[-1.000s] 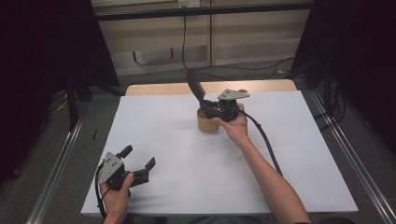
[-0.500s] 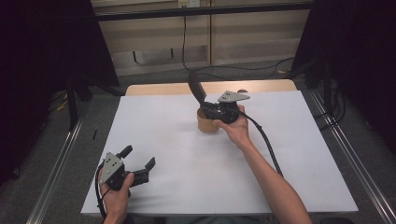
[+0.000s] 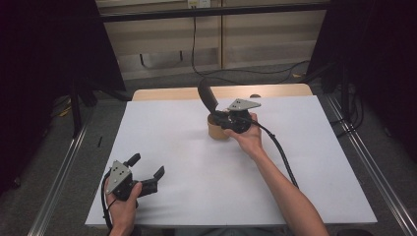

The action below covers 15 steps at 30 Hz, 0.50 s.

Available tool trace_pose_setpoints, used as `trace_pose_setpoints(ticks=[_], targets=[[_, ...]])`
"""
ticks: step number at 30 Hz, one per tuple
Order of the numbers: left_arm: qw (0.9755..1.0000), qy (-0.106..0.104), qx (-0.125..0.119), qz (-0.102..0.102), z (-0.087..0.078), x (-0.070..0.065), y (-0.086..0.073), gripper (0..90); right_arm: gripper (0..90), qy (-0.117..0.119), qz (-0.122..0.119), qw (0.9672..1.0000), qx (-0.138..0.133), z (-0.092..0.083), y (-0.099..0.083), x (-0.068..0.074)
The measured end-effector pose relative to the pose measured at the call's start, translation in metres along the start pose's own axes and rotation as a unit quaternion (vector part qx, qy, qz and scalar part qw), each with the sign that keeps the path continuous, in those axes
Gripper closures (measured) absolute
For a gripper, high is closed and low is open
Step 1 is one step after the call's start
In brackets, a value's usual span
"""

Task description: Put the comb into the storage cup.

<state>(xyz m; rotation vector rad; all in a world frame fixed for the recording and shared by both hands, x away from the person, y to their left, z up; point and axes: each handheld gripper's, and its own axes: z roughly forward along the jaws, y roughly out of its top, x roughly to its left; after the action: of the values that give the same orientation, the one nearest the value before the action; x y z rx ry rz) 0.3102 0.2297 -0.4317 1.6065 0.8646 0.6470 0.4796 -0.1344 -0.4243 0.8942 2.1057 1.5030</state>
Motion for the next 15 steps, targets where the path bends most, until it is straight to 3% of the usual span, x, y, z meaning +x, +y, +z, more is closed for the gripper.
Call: trace_pose_setpoints(ticks=[15], targets=[[1.0,0.0,-0.001,-0.002,-0.0001,0.0,-0.0001,3.4,65.9,0.001,0.007,1.0,0.002,0.0006,-0.0023,0.0002]])
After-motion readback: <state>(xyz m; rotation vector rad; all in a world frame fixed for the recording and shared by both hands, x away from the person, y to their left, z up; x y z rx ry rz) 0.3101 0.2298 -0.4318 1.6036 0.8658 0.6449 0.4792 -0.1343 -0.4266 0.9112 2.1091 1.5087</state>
